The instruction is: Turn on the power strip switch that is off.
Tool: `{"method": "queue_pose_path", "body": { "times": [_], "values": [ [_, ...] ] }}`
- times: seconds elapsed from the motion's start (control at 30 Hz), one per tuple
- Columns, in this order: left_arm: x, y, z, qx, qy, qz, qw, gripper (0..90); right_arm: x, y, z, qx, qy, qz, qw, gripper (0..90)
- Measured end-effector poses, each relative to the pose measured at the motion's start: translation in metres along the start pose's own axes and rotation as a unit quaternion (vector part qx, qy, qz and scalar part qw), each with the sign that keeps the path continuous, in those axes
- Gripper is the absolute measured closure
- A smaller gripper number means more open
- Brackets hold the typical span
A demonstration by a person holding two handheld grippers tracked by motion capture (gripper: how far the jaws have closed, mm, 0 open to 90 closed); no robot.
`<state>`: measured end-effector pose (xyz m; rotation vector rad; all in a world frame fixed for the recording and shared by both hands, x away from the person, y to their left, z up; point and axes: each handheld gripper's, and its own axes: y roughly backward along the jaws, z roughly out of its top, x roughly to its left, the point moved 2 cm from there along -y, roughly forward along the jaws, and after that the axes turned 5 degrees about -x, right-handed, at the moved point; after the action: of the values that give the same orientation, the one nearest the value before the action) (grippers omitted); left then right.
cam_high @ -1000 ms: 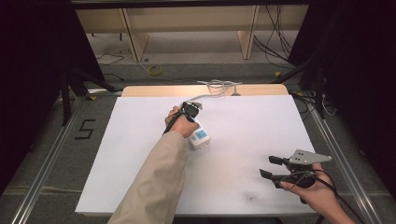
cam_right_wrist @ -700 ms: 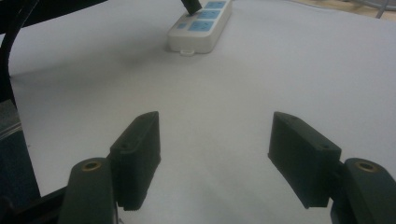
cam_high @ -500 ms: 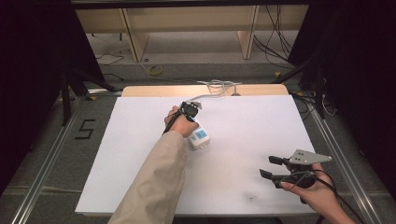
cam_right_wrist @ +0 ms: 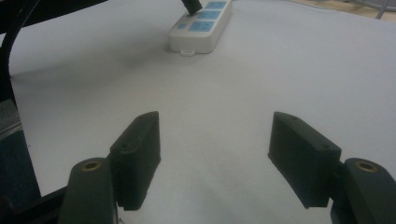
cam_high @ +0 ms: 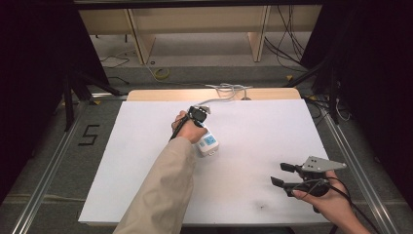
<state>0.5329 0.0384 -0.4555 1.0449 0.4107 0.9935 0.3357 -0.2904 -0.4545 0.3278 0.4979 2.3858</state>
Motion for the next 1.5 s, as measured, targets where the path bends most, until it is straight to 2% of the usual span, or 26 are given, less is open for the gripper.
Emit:
{"method": "queue_pose_path", "body": {
  "times": [0.07,0.1,0.13,0.2,0.23,0.27,0.37,0.47,0.6,0.7,0.9,0.97,1.1,1.2,1.27,1.5],
  "values": [
    [-0.001,-0.001,0.000,-0.004,-0.002,0.003,1.0000,90.0,0.000,0.000,0.000,0.000,0.000,0.000,1.0000,34.4],
    [0.001,-0.001,0.000,0.001,-0.013,0.012,0.9998,90.0,0.000,0.000,0.000,0.000,0.000,0.000,1.0000,34.4],
    [0.001,-0.001,0.000,0.001,-0.011,0.013,0.9999,90.0,0.000,0.000,0.000,-0.001,0.000,0.000,1.0000,34.4],
    [0.001,-0.001,0.000,-0.006,-0.001,0.004,1.0000,90.0,0.000,0.000,0.000,-0.002,0.000,0.000,1.0000,34.4],
    [0.000,0.000,0.000,-0.008,0.011,-0.016,0.9998,90.0,0.000,0.000,0.000,-0.001,0.000,0.000,1.0000,34.4],
    [-0.002,0.000,0.001,-0.006,0.006,-0.019,0.9998,90.0,0.000,0.000,0.000,-0.001,0.000,0.000,1.0000,34.4],
    [-0.003,0.001,0.000,-0.007,0.002,-0.015,0.9999,90.0,-0.001,-0.001,0.000,0.000,0.001,-0.001,1.0000,34.4],
    [-0.001,0.001,0.000,-0.009,0.012,-0.020,0.9997,90.0,0.000,0.000,0.000,-0.002,0.000,0.000,1.0000,34.4],
    [0.001,0.002,-0.001,-0.007,0.007,-0.014,0.9999,90.0,-0.001,0.000,0.000,-0.004,0.000,-0.002,1.0000,34.3],
    [0.004,0.003,-0.003,-0.019,0.021,-0.011,0.9995,89.9,-0.001,0.000,0.000,-0.004,-0.001,-0.001,1.0000,34.4],
    [0.011,0.013,-0.005,-0.043,0.026,-0.006,0.9987,89.4,-0.001,0.000,0.000,-0.003,-0.001,-0.001,1.0000,34.4],
    [0.012,0.016,-0.005,-0.050,0.033,-0.010,0.9982,80.8,0.000,0.000,0.000,-0.002,0.000,-0.001,1.0000,34.3],
    [0.013,0.022,-0.006,-0.062,0.034,-0.011,0.9975,76.5,0.000,0.000,0.000,-0.001,0.000,-0.002,1.0000,34.4],
    [0.012,0.025,-0.008,-0.057,0.032,-0.019,0.9977,68.5,0.000,0.000,0.000,-0.002,0.001,-0.001,1.0000,34.4],
    [0.013,0.027,-0.009,-0.062,0.032,-0.018,0.9974,64.2,0.000,0.000,0.000,-0.001,0.001,-0.001,1.0000,34.4],
    [0.019,0.032,-0.013,-0.075,0.078,-0.020,0.9939,46.4,0.000,0.000,0.000,0.000,0.001,-0.002,1.0000,34.4]
  ]
}}
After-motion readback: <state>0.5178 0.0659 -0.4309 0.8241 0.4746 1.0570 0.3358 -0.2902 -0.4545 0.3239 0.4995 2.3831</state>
